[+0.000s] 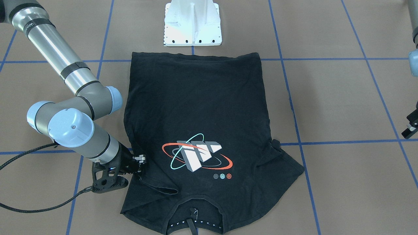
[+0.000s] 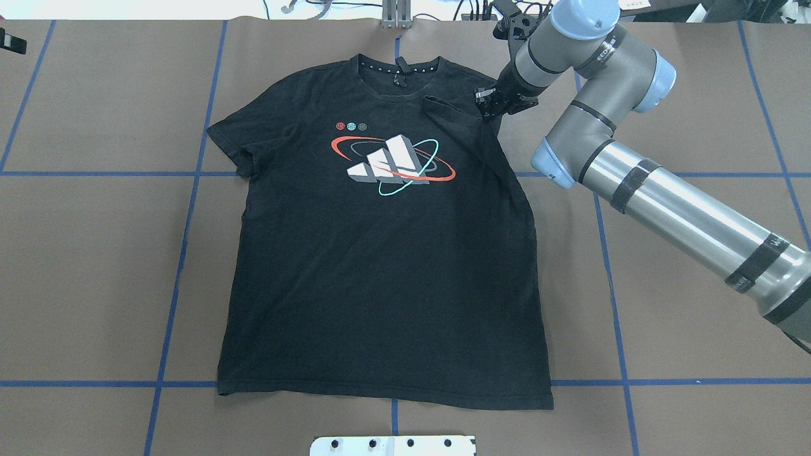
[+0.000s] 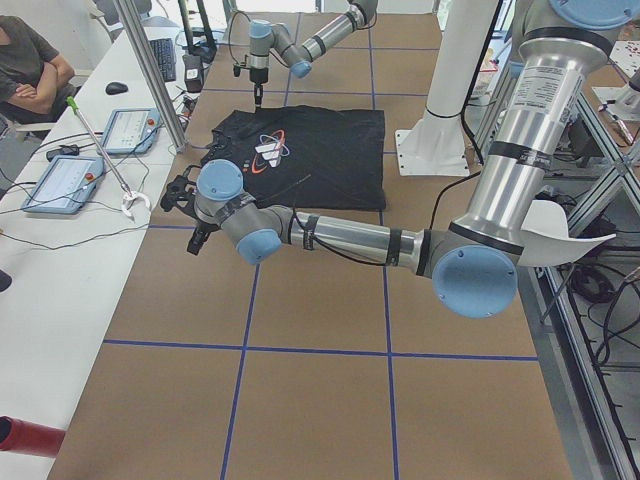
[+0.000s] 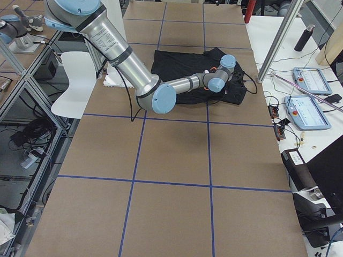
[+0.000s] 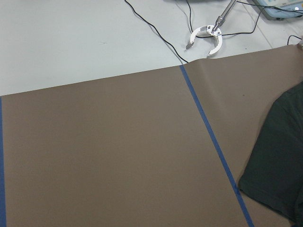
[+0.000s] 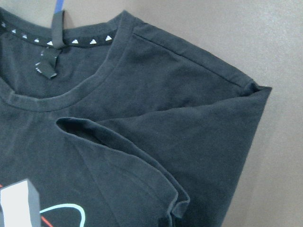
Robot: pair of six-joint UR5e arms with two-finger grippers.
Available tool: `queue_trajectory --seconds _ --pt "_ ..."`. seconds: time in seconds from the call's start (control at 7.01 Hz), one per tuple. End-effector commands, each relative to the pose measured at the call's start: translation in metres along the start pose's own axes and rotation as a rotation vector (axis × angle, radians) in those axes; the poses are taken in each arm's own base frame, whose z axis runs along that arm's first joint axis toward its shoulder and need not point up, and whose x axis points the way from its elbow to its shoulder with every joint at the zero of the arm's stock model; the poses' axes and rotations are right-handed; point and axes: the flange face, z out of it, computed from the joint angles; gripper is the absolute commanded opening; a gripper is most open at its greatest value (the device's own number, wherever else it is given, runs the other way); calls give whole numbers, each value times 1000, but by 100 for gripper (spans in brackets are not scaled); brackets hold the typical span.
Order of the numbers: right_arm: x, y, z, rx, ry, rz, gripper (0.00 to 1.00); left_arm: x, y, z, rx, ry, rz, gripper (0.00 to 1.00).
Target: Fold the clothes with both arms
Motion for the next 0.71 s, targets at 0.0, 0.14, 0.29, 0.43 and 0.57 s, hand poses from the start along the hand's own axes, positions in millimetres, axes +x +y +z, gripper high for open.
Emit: queue_trajectory --seconds 0.0,0.14,0.29,0.43,0.57 --pt "-47 27 5 -25 -62 -65 0 -2 2 0 -2 -2 -4 99" --pt "-59 39 14 -42 -73 -79 0 -3 3 0 -3 -3 -5 99" --pt "-68 49 18 -53 -84 -92 3 -4 4 1 -4 -5 -7 99" --pt "-73 55 21 -64 -91 -98 12 -5 5 1 -5 -4 -6 99" --pt "-79 59 24 -70 -97 -105 23 -5 6 1 -4 -5 -6 99"
